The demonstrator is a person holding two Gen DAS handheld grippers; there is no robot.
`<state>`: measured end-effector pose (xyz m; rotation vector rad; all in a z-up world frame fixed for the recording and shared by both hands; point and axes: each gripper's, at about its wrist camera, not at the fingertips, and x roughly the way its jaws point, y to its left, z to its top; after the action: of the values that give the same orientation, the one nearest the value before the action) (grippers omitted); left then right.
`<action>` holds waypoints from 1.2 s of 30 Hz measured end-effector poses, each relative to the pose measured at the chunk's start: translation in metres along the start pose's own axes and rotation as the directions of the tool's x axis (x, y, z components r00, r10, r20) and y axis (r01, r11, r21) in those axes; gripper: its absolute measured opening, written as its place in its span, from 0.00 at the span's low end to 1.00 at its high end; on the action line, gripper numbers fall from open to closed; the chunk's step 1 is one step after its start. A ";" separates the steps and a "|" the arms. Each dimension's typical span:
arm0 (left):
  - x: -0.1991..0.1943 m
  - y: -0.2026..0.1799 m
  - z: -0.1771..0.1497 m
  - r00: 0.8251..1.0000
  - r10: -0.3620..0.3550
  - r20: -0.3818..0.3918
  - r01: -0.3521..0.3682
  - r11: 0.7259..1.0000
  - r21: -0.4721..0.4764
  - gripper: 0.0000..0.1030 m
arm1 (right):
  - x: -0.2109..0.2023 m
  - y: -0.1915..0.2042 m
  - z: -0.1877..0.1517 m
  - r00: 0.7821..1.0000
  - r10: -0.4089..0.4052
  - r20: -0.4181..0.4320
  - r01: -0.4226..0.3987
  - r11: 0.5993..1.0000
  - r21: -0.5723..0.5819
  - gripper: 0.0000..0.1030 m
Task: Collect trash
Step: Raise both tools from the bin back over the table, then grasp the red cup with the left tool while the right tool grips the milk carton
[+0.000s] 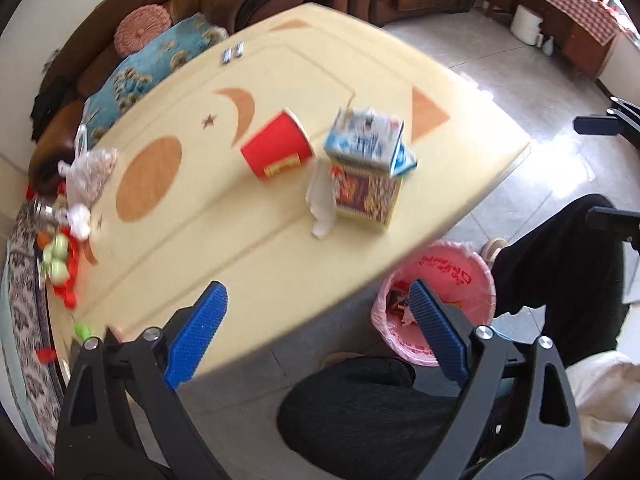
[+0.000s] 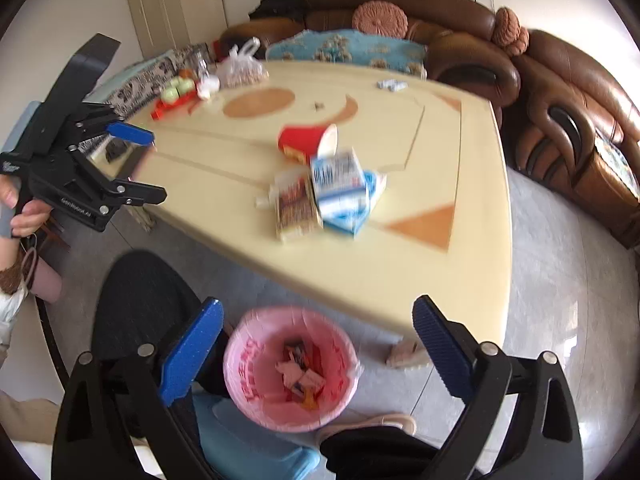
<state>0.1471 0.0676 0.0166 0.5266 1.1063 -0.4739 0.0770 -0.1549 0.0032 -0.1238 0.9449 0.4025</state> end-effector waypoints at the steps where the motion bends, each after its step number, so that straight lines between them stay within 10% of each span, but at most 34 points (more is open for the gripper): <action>1: -0.006 0.006 0.009 1.000 -0.002 0.012 0.002 1.000 0.017 0.87 | -0.006 -0.003 0.011 1.000 0.006 0.012 -0.006 1.000 -0.002 0.91; 14: -0.012 0.035 0.075 0.999 -0.017 0.036 0.006 0.959 0.283 0.88 | -0.024 -0.018 0.120 0.997 -0.027 0.068 0.031 0.998 -0.055 0.91; 36: 0.126 0.044 0.110 0.982 -0.055 -0.182 0.128 0.900 0.418 0.88 | 0.117 -0.033 0.136 0.988 0.023 -0.150 -0.038 0.995 -0.092 0.91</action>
<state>0.2985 0.0224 -0.0543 0.9159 1.1941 -0.7767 0.2540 -0.1144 -0.0135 -0.2285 1.0764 0.4715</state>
